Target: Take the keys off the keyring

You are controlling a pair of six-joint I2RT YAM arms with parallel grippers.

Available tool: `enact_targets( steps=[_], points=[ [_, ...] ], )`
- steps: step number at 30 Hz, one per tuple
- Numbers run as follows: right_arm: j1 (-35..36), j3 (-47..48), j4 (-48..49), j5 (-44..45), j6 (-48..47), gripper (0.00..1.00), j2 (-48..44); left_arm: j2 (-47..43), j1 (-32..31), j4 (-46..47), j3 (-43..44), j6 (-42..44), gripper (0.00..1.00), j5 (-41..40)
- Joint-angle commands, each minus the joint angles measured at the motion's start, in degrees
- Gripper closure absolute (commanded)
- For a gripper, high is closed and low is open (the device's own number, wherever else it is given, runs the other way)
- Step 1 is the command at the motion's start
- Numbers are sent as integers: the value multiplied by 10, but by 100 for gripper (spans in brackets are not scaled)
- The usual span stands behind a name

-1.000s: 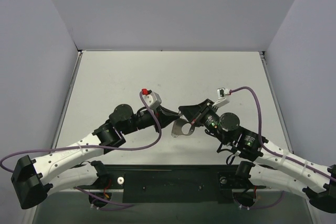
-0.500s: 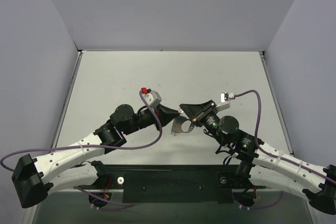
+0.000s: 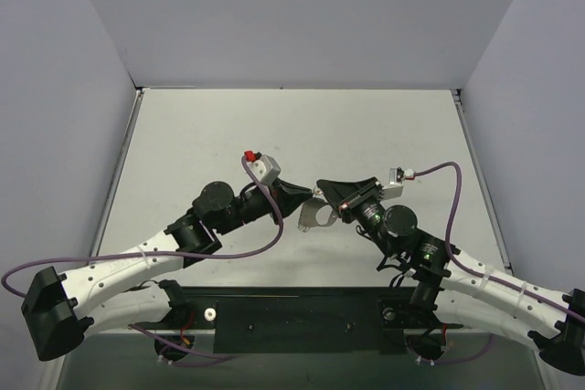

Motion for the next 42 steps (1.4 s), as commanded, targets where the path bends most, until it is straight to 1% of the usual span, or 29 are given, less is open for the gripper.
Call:
enact_targets(
  steps=[1, 16, 24, 27, 31, 38, 42],
  points=[
    [14, -11, 45, -24, 51, 100, -13, 9, 5, 43, 30, 2, 100, -51],
    [20, -20, 77, -22, 108, 100, 9, 17, 5, 46, 34, 7, 100, -50],
    [26, -18, 100, -14, 168, 100, 24, 19, 5, 41, 46, 15, 100, -52],
    [30, -15, 114, -13, 207, 100, 33, 22, -1, 33, 52, 34, 100, -53],
    [36, -5, 125, -11, 244, 100, 46, 24, -14, 10, 62, 64, 100, -74],
    [49, 25, 102, -12, 265, 100, 63, 23, -29, -6, 73, 110, 100, -106],
    [56, 20, 100, -5, 267, 100, 65, 19, -34, -9, 75, 119, 100, -112]
  ],
)
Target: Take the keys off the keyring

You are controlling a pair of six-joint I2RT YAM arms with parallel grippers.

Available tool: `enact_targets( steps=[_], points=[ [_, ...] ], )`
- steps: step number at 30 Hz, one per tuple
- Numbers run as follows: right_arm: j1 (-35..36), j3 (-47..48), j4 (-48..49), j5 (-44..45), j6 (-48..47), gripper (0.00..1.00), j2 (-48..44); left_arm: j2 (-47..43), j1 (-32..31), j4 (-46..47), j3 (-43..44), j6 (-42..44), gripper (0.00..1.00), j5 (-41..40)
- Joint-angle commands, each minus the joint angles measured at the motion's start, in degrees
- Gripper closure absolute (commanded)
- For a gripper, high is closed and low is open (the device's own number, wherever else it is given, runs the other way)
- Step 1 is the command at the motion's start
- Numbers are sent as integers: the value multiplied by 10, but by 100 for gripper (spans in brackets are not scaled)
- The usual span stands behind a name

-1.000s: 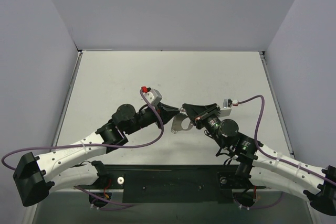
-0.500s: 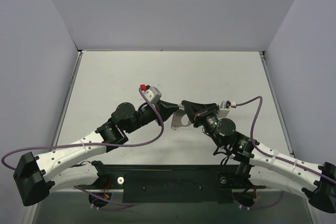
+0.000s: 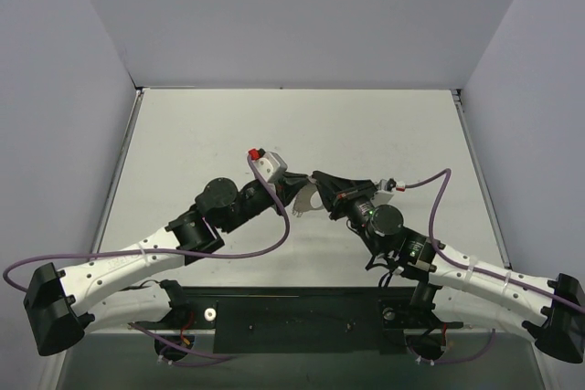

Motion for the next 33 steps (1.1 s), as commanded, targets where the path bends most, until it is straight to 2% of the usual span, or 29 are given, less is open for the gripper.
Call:
enact_targets(
  steps=[1, 10, 17, 23, 25, 28, 33],
  points=[
    [35, 24, 34, -65, 15, 100, 2, 1, -11, 17, 31, 22, 100, -13],
    [38, 5, 71, -51, 22, 100, 7, -13, -21, 93, -8, -34, 100, -43],
    [41, -12, 76, -50, 25, 100, 7, -13, -37, 103, -15, -6, 100, -25],
    [41, -22, 73, -40, 19, 100, -11, -25, -37, 73, -6, 29, 71, -6],
    [41, -23, 75, -41, 20, 100, -13, -27, -37, 62, -2, 35, 64, -3],
    [41, -26, 77, -41, 18, 100, -17, -28, -38, 49, 2, 40, 57, 4],
    [41, -26, 73, -40, 15, 100, -27, -33, -38, 27, 16, 56, 51, 18]
  ],
)
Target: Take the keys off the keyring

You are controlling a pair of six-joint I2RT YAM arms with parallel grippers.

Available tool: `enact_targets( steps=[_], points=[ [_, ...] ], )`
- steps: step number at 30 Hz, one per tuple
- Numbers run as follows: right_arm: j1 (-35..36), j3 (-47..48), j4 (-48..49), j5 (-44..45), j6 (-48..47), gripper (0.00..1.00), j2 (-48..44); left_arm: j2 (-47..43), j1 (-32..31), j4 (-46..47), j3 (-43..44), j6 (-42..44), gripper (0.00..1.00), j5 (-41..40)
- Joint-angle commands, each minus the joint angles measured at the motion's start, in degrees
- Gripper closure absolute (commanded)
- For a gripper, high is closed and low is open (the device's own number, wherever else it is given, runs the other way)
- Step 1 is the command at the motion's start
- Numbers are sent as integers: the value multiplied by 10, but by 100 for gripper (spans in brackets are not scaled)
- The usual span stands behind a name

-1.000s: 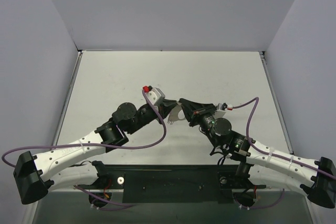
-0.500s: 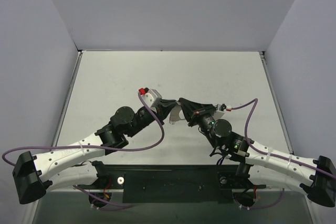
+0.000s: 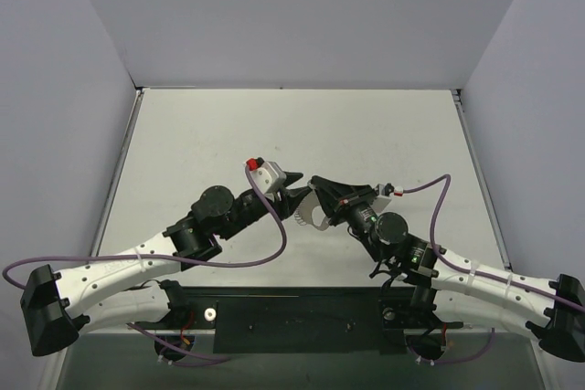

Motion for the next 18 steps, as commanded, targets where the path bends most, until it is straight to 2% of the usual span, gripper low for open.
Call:
enact_targets(
  steps=[1, 11, 15, 18],
  points=[
    [17, -1, 28, -43, -11, 100, -13, -11, -9, -1, 39, 19, 50, 43],
    [14, -1, 15, -63, -28, 100, -27, -43, -9, -150, 98, 103, 47, 135],
    [-16, -1, 20, -122, -33, 100, -23, -69, -8, -241, 120, 154, 45, 174],
    [-58, 2, 5, -188, -45, 100, -33, -86, -8, -295, 132, 184, 38, 182]
  ],
)
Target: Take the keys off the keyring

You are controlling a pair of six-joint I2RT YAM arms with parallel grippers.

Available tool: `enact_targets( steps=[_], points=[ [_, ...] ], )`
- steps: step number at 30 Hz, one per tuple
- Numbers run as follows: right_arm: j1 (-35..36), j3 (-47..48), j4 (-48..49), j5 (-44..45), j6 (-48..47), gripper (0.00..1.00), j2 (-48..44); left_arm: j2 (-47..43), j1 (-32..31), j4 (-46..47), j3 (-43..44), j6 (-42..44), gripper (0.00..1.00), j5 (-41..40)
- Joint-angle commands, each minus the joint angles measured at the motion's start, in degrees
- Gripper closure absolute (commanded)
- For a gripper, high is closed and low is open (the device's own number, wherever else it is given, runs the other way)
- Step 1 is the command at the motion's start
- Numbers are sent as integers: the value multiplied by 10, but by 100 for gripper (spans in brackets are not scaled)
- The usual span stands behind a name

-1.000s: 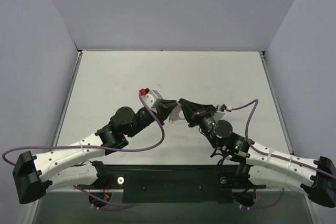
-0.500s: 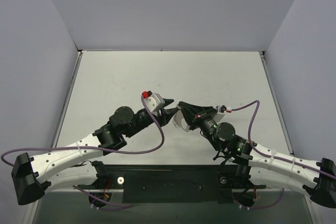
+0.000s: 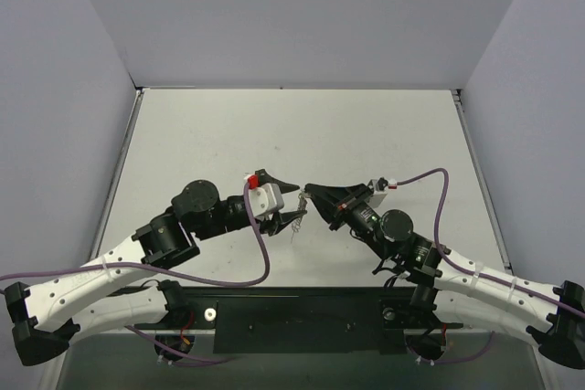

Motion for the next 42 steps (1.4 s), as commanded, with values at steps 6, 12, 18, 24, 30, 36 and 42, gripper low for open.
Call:
enact_targets(
  steps=[6, 12, 18, 24, 30, 36, 42],
  points=[
    [-115, 31, -42, -212, -68, 100, -25, -39, -1, -181, 84, 116, 34, 61],
    [-177, 77, -74, -351, -113, 100, 6, -34, 21, -225, 104, 135, 34, 88],
    [-233, 158, -161, -494, -214, 100, 30, -21, 75, -219, 103, 131, 35, 159],
    [-243, 238, -285, -543, -325, 100, 41, -21, 98, -190, 100, 121, 39, 180],
    [-243, 266, -338, -562, -376, 100, 47, -22, 108, -176, 107, 113, 39, 208],
    [-243, 273, -354, -555, -388, 100, 44, -17, 110, -129, 103, 72, 44, 241],
    [-242, 276, -354, -550, -384, 100, 41, -4, 109, -92, 95, 29, 53, 268]
  ],
)
